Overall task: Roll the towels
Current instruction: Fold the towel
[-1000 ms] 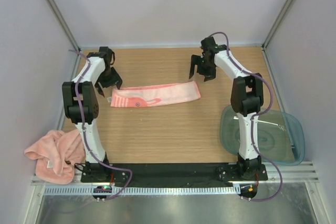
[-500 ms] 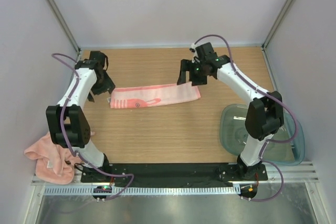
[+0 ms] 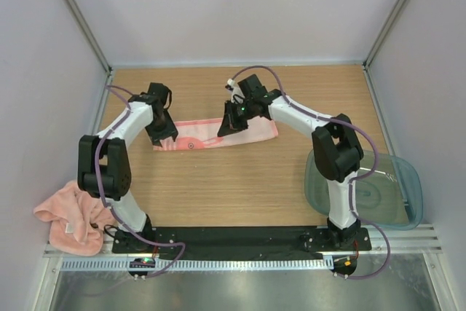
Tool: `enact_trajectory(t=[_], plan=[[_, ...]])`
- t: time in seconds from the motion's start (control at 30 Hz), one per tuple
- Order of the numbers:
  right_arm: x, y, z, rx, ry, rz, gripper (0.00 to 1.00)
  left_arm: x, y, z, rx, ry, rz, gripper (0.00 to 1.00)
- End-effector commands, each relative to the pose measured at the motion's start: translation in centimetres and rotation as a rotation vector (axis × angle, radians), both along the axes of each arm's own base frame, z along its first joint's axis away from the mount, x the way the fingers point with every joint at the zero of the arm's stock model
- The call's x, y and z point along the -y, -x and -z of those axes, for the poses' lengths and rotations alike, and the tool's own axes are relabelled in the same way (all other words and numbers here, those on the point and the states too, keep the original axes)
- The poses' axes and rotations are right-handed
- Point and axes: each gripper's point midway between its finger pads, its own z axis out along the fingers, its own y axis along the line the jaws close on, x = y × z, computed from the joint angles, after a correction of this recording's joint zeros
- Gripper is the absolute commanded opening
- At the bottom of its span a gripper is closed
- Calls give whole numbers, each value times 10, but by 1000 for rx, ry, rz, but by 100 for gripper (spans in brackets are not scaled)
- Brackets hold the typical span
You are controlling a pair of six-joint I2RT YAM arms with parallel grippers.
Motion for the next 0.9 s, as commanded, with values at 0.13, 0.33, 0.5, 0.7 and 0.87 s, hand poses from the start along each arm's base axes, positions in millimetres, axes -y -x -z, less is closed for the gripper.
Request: enact_trajectory(t=[0.13, 0.33, 0.5, 0.7, 0.87], plan=[[-75, 9, -5, -54, -198, -141, 1, 3, -23, 27, -12, 21, -13, 48], [-103, -2, 11, -97, -256, -140, 1, -7, -30, 45, -42, 59, -85, 40], [-113, -13, 47, -157, -233, -96, 1, -18, -26, 54, -76, 40, -124, 40], [-104, -17, 84, -189, -160, -53, 1, -23, -23, 61, -100, 34, -139, 38], [-85, -20, 102, -221, -142, -25, 1, -27, -23, 61, -103, 19, -150, 38]])
